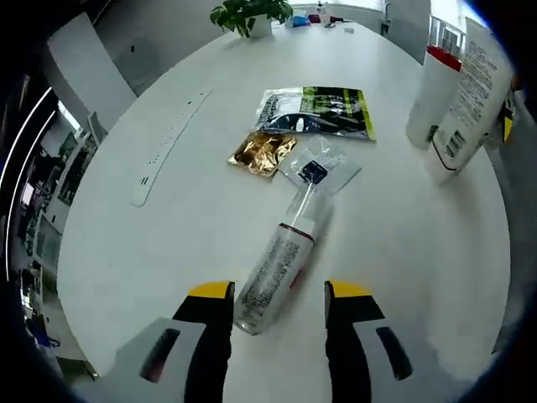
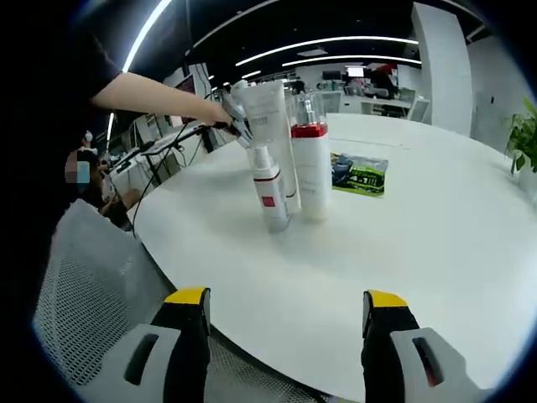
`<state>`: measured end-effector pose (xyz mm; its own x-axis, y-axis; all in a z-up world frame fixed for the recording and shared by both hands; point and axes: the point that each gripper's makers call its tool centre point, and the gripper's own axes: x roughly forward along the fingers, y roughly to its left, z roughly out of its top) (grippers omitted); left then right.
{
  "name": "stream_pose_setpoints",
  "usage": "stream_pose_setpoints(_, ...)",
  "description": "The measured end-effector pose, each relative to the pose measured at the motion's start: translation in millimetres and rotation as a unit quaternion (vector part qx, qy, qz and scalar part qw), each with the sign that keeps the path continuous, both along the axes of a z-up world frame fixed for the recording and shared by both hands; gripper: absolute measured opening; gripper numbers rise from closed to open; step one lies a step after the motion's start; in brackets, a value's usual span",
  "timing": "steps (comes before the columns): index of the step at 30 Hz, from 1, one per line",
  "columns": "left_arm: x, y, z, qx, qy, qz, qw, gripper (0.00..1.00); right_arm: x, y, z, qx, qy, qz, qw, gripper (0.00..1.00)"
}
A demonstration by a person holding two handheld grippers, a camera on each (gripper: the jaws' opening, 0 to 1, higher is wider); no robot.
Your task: Arrange the skincare products in the storage area until every visible bottle or jar stands upright without overlapping.
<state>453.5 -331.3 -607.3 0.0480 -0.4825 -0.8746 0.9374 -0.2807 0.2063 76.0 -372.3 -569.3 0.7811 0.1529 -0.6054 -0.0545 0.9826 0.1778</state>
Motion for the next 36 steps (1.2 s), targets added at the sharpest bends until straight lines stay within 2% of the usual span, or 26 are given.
stream_pose_setpoints(2, 6.1, 0.6, -2.6, 0.009, -0.012, -0.002, 0.9999, 0.38, -0.2, -1.0, -0.5, -0.001, 0.000, -0.001, 1.0000, 0.78)
stream_pose_setpoints(5, 2.9, 3.1, -2.1, 0.018, -0.013, -0.006, 0.9997, 0.36, -0.5, -1.5, -1.1, -0.001, 0.001, -0.001, 1.0000, 0.78)
stream_pose_setpoints(7, 3.1, 1.7, -1.6, 0.020, -0.016, -0.004, 0.9997, 0.30, -0.5, -1.2, -1.2, -0.002, 0.001, 0.000, 1.0000, 0.78)
stream_pose_setpoints(11, 1.0, 1.8, -1.8, 0.022, -0.015, -0.003, 0.9996, 0.25, 0.0, -0.6, -0.5, -0.003, 0.002, 0.000, 1.0000, 0.78)
stream_pose_setpoints(13, 4.4, 3.9, -0.4, 0.022, -0.012, 0.025, 0.9994, 0.24, 0.1, -0.4, -0.4, -0.003, 0.002, 0.000, 1.0000, 0.78)
stream_pose_setpoints(14, 1.8, 5.7, -2.1, 0.025, -0.003, 0.020, 0.9995, 0.24, 0.1, -0.4, -0.4, -0.004, 0.002, 0.001, 1.0000, 0.78)
stream_pose_setpoints(18, 0.6, 5.5, -2.9, 0.026, -0.002, 0.021, 0.9994, 0.24, 0.4, -0.3, 0.0, -0.005, 0.002, 0.001, 1.0000, 0.78)
stream_pose_setpoints(20, -3.0, 4.3, 0.3, 0.023, -0.007, 0.016, 0.9996, 0.23, 0.5, -0.4, 0.1, -0.005, 0.002, 0.001, 1.0000, 0.78)
stream_pose_setpoints(25, -7.8, 3.0, 7.3, 0.006, 0.006, 0.028, 0.9996, 0.23, 0.3, -0.4, -0.2, -0.006, 0.002, 0.002, 1.0000, 0.77)
stream_pose_setpoints(30, -16.6, 7.1, 24.0, -0.019, 0.022, 0.056, 0.9980, 0.23, 0.2, -1.3, -0.1, -0.008, -0.001, 0.002, 1.0000, 0.77)
stream_pose_setpoints(33, -18.8, 10.5, 26.6, -0.027, 0.036, 0.068, 0.9967, 0.23, 0.3, -1.4, 0.2, -0.008, -0.002, 0.002, 1.0000, 0.77)
stream_pose_setpoints(35, -23.3, 15.1, 32.5, -0.037, 0.041, 0.079, 0.9953, 0.23, 0.6, -1.4, 0.5, -0.010, -0.003, 0.003, 0.9999, 0.77)
stream_pose_setpoints(36, -27.3, 17.2, 35.7, -0.046, 0.053, 0.096, 0.9929, 0.23, 0.7, -1.3, 0.8, -0.011, -0.004, 0.003, 0.9999, 0.77)
